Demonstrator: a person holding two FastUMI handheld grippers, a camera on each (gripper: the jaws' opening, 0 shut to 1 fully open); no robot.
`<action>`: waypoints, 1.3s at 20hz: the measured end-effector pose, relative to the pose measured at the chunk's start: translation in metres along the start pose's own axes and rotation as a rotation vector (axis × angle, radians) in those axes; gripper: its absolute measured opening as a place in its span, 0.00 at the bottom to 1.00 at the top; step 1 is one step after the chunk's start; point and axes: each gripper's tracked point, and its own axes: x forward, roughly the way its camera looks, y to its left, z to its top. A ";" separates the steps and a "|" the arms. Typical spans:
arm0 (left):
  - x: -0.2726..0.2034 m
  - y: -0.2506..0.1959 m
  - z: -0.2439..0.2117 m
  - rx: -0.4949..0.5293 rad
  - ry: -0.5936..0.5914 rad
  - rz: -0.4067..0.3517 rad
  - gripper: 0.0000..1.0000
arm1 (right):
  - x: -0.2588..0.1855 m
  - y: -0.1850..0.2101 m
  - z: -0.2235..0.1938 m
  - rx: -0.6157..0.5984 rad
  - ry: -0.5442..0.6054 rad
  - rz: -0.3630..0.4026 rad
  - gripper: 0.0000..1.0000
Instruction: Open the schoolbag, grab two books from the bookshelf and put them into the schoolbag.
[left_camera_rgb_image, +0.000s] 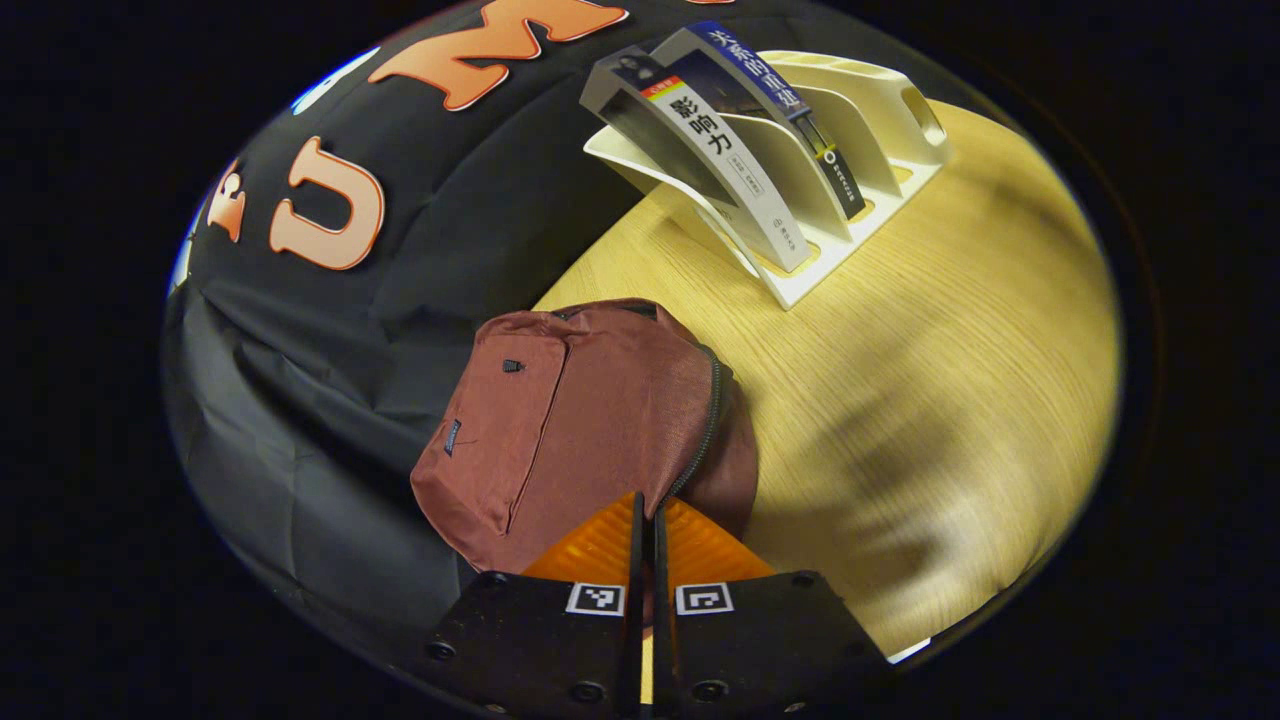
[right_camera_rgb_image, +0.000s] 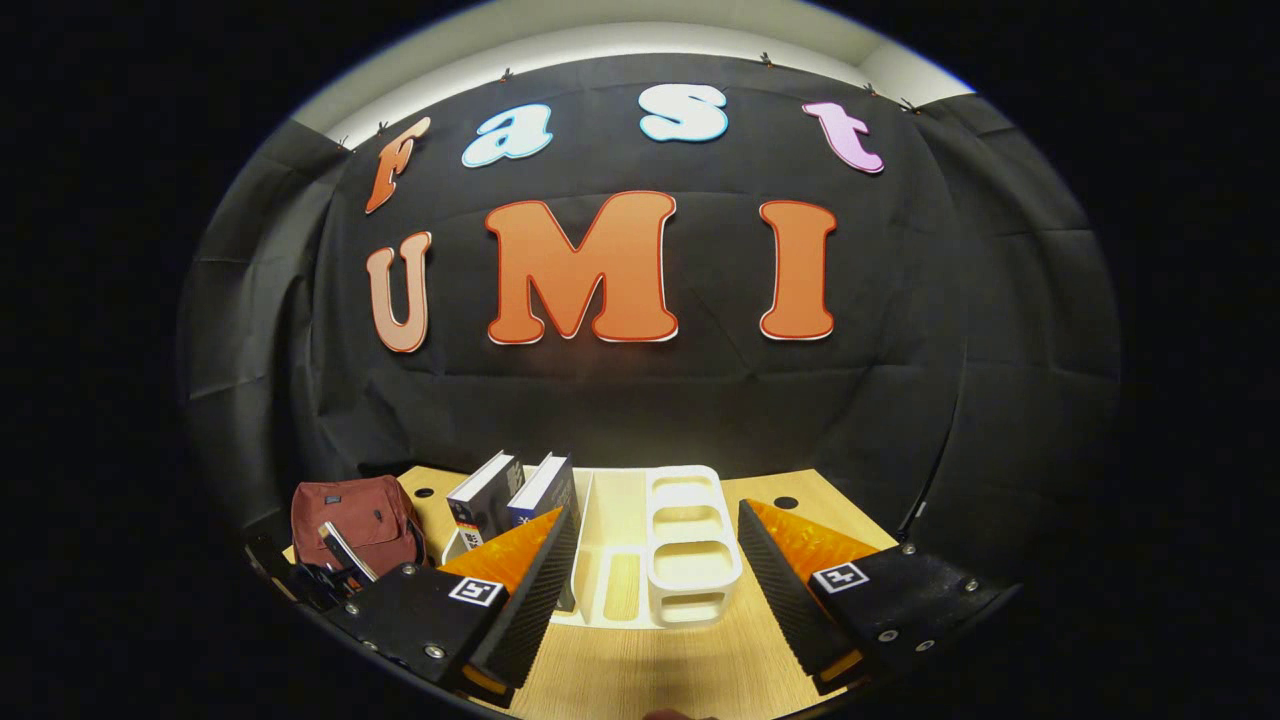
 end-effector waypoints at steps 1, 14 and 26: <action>-0.003 0.007 0.006 -0.005 -0.009 -0.010 0.03 | 0.003 0.002 0.000 -0.004 0.011 0.016 0.96; -0.047 0.126 0.071 -0.157 -0.083 -0.142 0.02 | 0.027 0.070 0.005 -0.079 0.175 0.243 0.97; -0.028 0.203 0.101 -0.080 -0.160 -0.405 0.03 | 0.075 0.165 0.007 -0.107 0.448 0.210 0.97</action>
